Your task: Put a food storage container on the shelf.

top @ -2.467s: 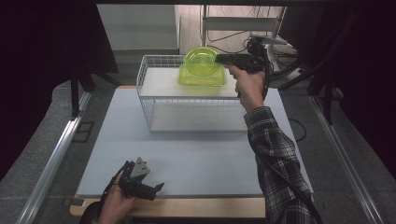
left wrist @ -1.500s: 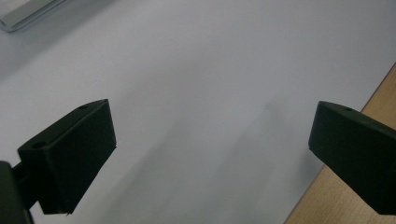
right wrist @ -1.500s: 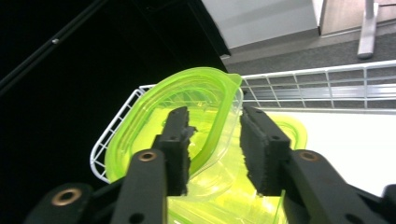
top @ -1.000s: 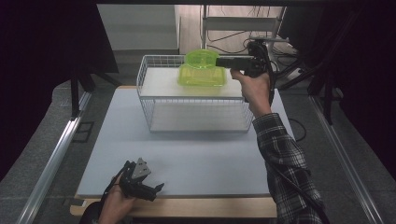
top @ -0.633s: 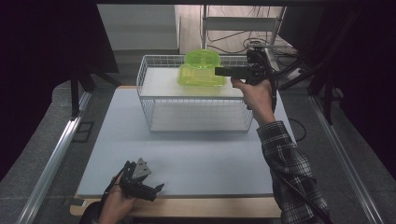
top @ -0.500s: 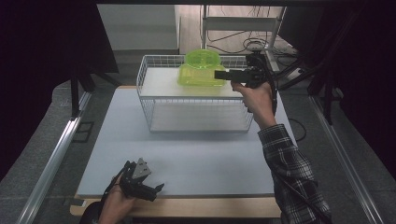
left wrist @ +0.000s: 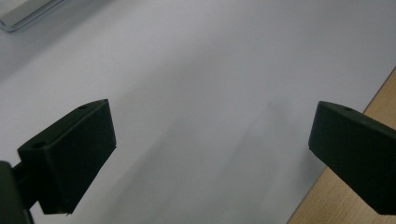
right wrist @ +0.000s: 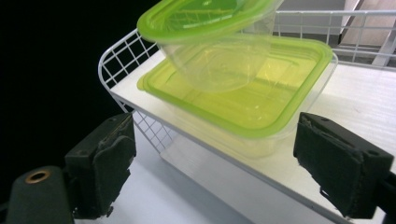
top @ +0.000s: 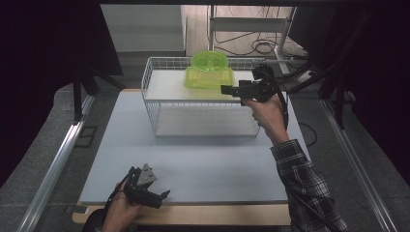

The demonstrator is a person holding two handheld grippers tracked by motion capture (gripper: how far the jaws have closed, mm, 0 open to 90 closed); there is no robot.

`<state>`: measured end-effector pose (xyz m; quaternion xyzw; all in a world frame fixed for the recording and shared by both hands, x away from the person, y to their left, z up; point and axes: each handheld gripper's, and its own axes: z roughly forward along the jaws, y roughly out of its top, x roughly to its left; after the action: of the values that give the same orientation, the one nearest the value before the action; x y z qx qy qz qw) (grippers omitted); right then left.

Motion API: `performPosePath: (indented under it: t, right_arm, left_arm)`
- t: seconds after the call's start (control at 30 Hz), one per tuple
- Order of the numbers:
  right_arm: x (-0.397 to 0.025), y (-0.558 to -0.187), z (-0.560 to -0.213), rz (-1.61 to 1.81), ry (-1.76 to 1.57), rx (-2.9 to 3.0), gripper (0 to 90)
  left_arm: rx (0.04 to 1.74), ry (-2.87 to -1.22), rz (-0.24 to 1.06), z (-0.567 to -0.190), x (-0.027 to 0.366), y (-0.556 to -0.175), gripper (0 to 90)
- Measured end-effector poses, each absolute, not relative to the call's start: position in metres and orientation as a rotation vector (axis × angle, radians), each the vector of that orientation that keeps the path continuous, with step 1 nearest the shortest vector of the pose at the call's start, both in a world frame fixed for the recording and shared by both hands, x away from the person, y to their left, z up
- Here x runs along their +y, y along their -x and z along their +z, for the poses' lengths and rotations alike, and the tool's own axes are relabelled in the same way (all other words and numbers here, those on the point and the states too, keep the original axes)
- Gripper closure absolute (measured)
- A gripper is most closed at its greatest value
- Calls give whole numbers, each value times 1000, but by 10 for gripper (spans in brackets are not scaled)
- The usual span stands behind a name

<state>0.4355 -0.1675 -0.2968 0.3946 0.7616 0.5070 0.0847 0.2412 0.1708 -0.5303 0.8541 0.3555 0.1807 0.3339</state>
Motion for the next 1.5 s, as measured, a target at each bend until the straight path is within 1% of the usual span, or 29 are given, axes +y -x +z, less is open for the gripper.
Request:
performPosePath:
  t: [0.3,0.6,1.07,1.17,1.5]
  right_arm:
    - [-170,-423,-308,1467,-1104,2294,67]
    - [-173,-409,-322,1412,-1033,2305,34]
    - [-171,-390,-346,1327,-935,2326,8]
    - [-172,-386,-352,1319,-922,2336,5]
    - [-176,-374,-370,1319,-911,2346,1]
  left_arm:
    - [927,-2233,476,-531,171,-241,3]
    - [927,-2233,480,-530,170,-241,3]
    - [923,-2207,447,-529,172,-241,3]
    - [925,-2180,434,-528,173,-241,3]
    - [957,-2169,439,-528,174,-241,0]
